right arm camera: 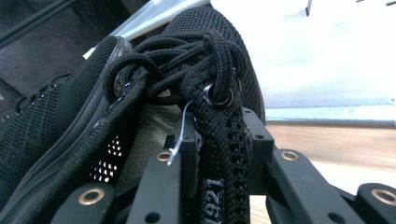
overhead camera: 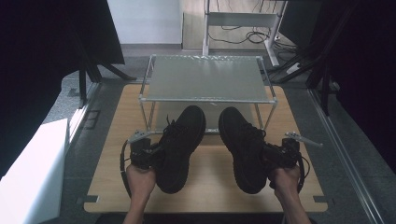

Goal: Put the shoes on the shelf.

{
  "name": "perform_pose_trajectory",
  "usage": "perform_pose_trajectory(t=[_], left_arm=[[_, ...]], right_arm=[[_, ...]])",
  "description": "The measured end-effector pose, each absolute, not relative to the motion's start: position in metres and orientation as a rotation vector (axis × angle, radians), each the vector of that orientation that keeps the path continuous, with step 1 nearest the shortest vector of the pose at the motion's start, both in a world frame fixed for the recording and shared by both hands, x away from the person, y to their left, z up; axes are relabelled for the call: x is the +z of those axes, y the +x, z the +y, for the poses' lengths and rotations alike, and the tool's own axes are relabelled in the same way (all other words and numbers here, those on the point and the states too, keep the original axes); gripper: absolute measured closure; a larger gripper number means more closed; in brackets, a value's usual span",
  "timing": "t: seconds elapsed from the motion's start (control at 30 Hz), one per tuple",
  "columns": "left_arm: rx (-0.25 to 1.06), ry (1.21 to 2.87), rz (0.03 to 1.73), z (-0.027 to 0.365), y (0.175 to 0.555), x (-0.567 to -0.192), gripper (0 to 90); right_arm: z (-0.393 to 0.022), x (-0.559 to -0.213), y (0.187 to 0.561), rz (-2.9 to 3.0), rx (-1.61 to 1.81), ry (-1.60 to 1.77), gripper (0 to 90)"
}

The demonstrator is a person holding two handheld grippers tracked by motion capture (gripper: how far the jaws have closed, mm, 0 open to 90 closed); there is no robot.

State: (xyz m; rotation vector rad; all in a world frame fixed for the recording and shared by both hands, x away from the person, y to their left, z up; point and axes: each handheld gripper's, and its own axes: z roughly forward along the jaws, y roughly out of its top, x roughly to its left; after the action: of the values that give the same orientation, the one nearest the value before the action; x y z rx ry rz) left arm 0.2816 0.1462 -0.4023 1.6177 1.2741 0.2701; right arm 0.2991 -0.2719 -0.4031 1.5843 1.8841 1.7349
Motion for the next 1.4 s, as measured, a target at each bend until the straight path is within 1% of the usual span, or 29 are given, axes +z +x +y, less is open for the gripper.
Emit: perform_pose_trajectory(t=[0.43, 0.53, 0.7, 0.93, 1.2, 1.4], left_arm=[[0.269, 1.570, 1.262, 0.142, 0.287, -0.381, 79.8], [0.268, 1.555, 1.264, 0.142, 0.292, -0.375, 79.7], [0.254, 1.521, 1.274, 0.142, 0.302, -0.367, 79.8], [0.277, 1.497, 1.300, 0.137, 0.322, -0.353, 79.7], [0.286, 1.464, 1.322, 0.130, 0.349, -0.333, 79.6], [0.274, 1.427, 1.353, 0.123, 0.369, -0.325, 79.6]], right_arm=[[-0.261, -0.376, 0.308, 1.864, 1.801, 1.569, 73.1], [-0.258, -0.364, 0.313, 1.856, 1.805, 1.550, 73.1], [-0.257, -0.351, 0.322, 1.825, 1.826, 1.571, 73.1], [-0.254, -0.338, 0.335, 1.777, 1.868, 1.602, 73.0], [-0.245, -0.320, 0.363, 1.724, 1.865, 1.629, 73.1], [-0.241, -0.314, 0.380, 1.693, 1.850, 1.670, 73.0]])
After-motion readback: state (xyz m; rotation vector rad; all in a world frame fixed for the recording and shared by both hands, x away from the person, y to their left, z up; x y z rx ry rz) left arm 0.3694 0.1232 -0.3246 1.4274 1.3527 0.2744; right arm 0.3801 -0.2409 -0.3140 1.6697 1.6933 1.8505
